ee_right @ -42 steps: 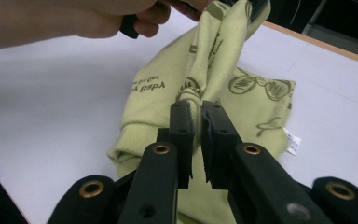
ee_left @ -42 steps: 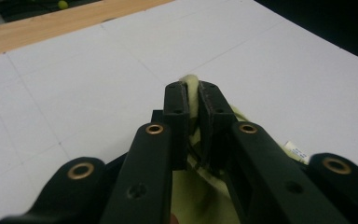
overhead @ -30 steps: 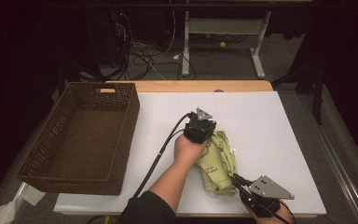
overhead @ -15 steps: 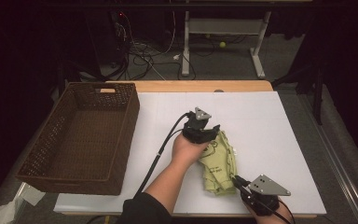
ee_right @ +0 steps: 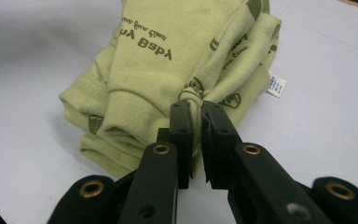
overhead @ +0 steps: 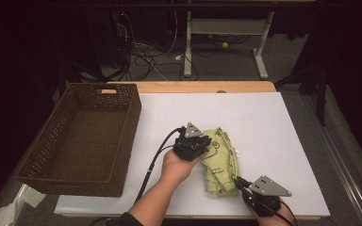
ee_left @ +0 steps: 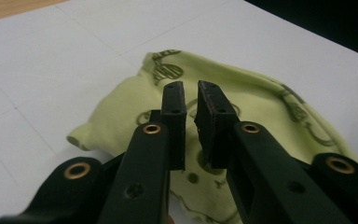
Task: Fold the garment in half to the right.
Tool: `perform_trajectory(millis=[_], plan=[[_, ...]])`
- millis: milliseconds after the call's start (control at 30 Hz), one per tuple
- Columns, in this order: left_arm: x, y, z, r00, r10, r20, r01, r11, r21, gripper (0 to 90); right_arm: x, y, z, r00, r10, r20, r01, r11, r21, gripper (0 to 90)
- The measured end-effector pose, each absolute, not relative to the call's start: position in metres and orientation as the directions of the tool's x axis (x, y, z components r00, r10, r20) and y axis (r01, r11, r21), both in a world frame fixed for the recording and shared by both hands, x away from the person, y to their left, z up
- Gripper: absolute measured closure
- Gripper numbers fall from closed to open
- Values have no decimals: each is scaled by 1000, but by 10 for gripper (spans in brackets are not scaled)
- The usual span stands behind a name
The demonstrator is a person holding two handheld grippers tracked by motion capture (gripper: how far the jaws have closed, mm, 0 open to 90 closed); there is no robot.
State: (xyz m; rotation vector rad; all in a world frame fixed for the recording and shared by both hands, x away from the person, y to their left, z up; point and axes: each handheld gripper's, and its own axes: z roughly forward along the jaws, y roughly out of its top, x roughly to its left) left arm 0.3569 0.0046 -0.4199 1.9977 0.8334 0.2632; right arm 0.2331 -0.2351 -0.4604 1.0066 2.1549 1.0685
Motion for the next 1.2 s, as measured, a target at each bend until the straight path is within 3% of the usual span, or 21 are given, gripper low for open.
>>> perform_trajectory(millis=[467, 767, 967, 1200], plan=[[358, -17, -463, 769, 625, -131, 479, -429, 766, 783, 230, -239, -464, -594, 798, -103, 411, 411, 814, 838], [355, -15, -461, 770, 623, -138, 474, -414, 777, 771, 233, -246, -448, -582, 810, -67, 380, 344, 859, 720], [345, -10, -452, 766, 630, -126, 456, -395, 798, 537, 255, -247, -436, -579, 814, -42, 363, 304, 881, 719], [338, 18, -442, 735, 664, -139, 466, -344, 815, 394, 298, -238, -425, -587, 808, -49, 347, 306, 887, 720]])
